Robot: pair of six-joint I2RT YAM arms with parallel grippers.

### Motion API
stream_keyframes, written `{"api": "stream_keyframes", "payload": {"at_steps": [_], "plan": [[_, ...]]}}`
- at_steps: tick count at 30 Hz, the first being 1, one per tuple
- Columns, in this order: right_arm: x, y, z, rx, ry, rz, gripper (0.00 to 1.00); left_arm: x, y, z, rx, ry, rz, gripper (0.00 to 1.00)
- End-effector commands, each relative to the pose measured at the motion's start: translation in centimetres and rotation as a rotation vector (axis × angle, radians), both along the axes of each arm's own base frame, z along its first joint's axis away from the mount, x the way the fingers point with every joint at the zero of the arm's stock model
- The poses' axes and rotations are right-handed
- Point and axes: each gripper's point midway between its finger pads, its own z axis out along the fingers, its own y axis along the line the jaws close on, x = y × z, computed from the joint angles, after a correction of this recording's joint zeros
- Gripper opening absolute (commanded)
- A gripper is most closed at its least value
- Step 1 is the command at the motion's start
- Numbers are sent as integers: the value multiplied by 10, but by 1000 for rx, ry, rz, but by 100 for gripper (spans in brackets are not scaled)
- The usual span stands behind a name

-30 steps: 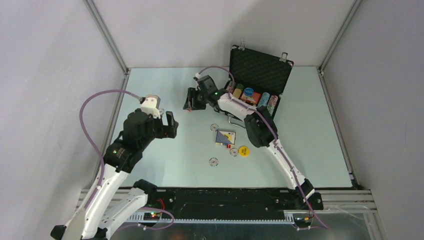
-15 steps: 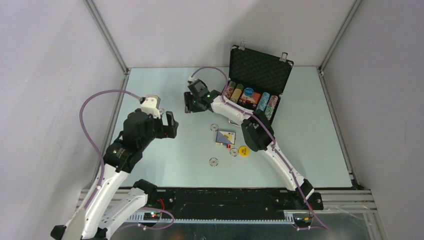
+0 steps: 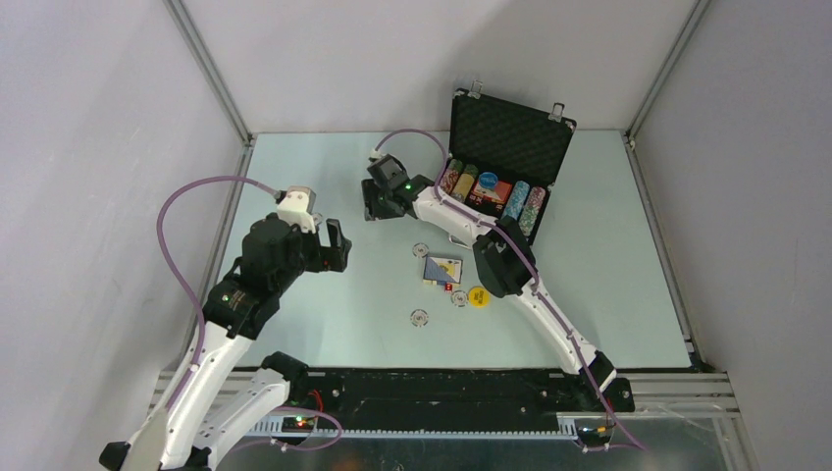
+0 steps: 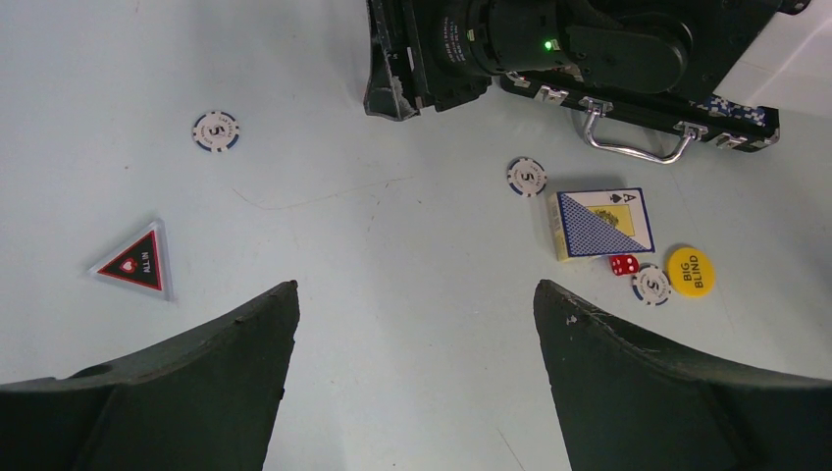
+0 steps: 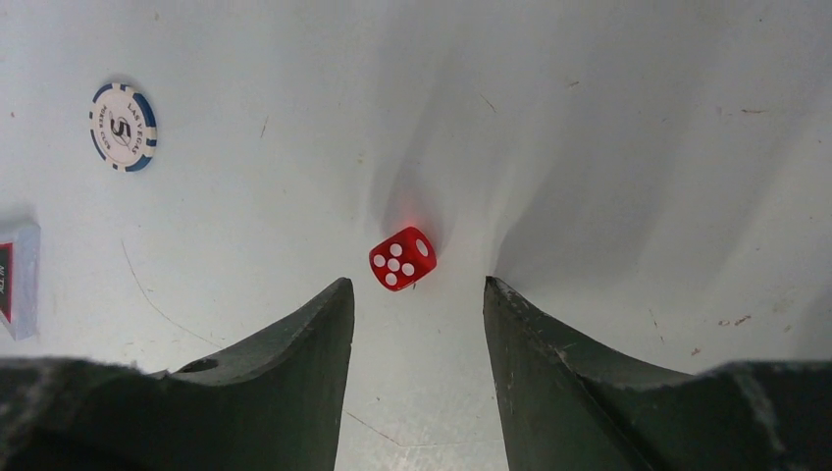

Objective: Pack up texas hold em set

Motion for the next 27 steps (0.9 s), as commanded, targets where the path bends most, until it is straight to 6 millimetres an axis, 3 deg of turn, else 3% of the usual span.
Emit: {"api": "stream_keyframes", "payload": {"at_steps": [1,14,27], "plan": [[-3,-2,-26,-27,37,-14,57,4,-1,5,2,-32,-13,94],[-1,12,-23,43,59,-29,55,3,-2,5,-1,-32,-18,94],[-1,17,-22,69,62,-38,40,3,-3,6,-4,-34,-23,94]]}}
